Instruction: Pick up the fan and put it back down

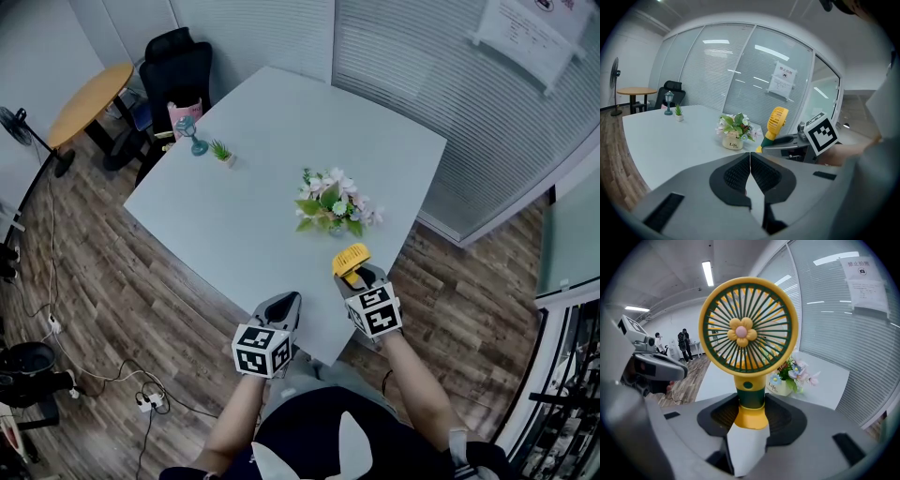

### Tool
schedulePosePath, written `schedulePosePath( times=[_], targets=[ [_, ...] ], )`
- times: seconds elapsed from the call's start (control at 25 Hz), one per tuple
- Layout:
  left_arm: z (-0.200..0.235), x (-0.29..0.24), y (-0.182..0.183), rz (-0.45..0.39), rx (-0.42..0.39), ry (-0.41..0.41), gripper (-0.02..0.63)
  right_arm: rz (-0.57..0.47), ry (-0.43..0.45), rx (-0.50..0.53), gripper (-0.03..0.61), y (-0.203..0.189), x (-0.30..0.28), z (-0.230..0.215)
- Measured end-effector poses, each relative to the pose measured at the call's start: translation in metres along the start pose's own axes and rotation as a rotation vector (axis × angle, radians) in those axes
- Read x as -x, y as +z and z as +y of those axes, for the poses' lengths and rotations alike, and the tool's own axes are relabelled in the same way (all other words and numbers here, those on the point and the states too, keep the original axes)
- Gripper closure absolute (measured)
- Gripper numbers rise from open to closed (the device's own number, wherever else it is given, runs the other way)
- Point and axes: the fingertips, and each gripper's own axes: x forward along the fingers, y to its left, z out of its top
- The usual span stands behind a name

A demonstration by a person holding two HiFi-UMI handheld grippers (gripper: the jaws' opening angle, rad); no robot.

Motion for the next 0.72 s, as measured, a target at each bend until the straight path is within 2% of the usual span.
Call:
schedulePosePath(
  times=[0.36,0.72],
  targets=[
    [-0.002,0.004,0.0,-0.007,0.004,-0.005,0.592,-0.023,-0.012,0.025,0.399,0.021,0.029,0.008],
    [-0.007,0.003,0.001,-0.014,0.002,-0.011,0.592,-0.058,-0.017,-0.004,0.399,0.023,0.056,0.02]
  ],
)
